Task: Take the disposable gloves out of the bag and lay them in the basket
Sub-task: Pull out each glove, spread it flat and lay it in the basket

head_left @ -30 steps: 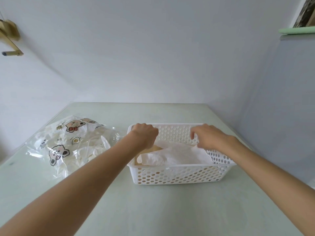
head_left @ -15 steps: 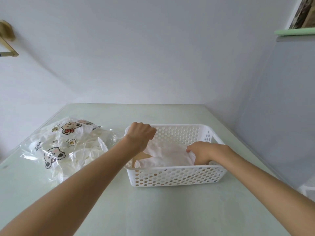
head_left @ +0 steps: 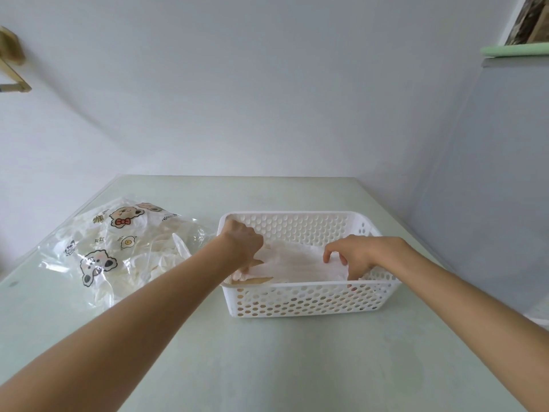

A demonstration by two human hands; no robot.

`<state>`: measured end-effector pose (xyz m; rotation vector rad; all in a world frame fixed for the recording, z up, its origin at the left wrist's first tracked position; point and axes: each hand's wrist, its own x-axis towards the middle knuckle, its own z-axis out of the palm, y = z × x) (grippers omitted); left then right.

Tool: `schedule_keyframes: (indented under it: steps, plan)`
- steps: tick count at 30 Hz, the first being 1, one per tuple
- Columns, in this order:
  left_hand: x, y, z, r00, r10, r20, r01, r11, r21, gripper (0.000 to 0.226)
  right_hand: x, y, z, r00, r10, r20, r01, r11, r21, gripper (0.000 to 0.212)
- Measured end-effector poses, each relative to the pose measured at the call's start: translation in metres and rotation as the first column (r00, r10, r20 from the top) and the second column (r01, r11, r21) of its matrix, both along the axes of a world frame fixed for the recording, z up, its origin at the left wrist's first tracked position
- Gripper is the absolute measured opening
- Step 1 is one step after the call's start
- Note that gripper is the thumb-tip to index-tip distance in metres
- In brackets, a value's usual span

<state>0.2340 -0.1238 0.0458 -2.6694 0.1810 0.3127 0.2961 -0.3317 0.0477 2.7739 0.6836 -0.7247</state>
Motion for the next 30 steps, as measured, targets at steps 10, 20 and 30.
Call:
schedule_keyframes:
  steps: [10,20,30]
  plan:
    - [-0.070,0.060,0.036,0.788,0.276,0.549,0.085,0.836,-0.542,0.013,-0.047,0.038,0.048,0.979,-0.070,0.191,-0.061,0.795,0.604,0.030]
    - [-0.127,0.125,0.003,0.756,0.591,0.281,-0.184,0.604,-0.776,0.018,-0.143,0.167,0.027,0.876,-0.095,0.473,-0.279,0.702,0.655,0.020]
    - [-0.133,0.134,0.011,0.765,0.585,0.270,-0.200,0.613,-0.764,0.016,-0.147,0.205,-0.011,0.803,-0.007,0.596,-0.292,0.867,0.403,0.011]
